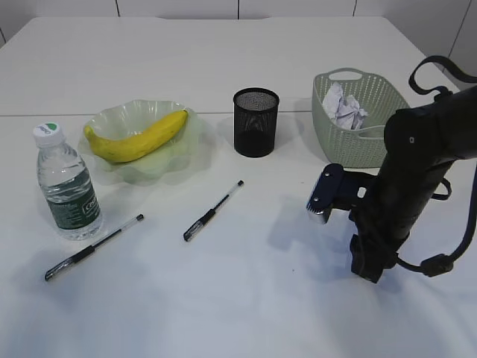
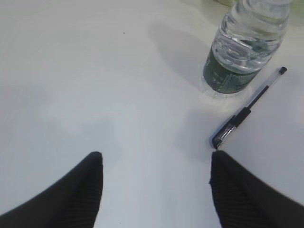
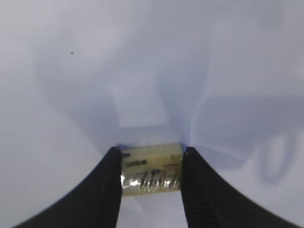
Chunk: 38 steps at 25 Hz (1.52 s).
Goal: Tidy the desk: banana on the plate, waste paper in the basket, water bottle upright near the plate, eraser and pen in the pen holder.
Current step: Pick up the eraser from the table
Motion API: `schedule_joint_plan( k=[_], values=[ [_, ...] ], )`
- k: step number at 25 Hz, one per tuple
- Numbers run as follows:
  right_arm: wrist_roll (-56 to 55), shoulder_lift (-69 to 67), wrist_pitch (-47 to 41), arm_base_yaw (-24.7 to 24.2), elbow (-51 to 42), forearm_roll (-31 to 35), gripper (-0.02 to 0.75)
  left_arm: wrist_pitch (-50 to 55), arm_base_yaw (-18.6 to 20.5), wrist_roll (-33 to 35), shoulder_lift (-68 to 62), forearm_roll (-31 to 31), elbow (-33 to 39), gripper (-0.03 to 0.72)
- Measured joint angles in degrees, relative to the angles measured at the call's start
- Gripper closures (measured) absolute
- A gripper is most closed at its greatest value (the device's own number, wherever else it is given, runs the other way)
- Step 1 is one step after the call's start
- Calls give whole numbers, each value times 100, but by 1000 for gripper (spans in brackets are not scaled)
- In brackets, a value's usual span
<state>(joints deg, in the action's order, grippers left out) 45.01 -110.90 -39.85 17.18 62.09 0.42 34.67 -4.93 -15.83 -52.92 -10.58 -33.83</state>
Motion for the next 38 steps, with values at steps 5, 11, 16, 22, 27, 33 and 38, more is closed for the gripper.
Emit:
schedule_joint_plan(
  k=[5, 11, 16, 22, 27, 33, 38],
  values=[
    [0, 0, -12, 0, 0, 374, 456, 0, 0, 0, 0, 0, 0, 181],
    [0, 0, -24, 0, 0, 695, 456, 0, 0, 0, 0, 0, 0, 181],
    [-11, 0, -99, 0, 0, 902, 456, 0, 0, 0, 0, 0, 0, 181],
    [-127, 10, -147, 0, 0, 1015, 456, 0, 0, 0, 0, 0, 0, 181],
    [-175, 269, -191, 0, 0, 1015, 457, 0, 0, 0, 0, 0, 0, 181],
    [-235, 723, -219, 0, 0, 1015, 457, 0, 0, 0, 0, 0, 0, 181],
    [-419, 1001, -295, 0, 214, 1015, 457, 0, 0, 0, 0, 0, 0, 181]
  ],
)
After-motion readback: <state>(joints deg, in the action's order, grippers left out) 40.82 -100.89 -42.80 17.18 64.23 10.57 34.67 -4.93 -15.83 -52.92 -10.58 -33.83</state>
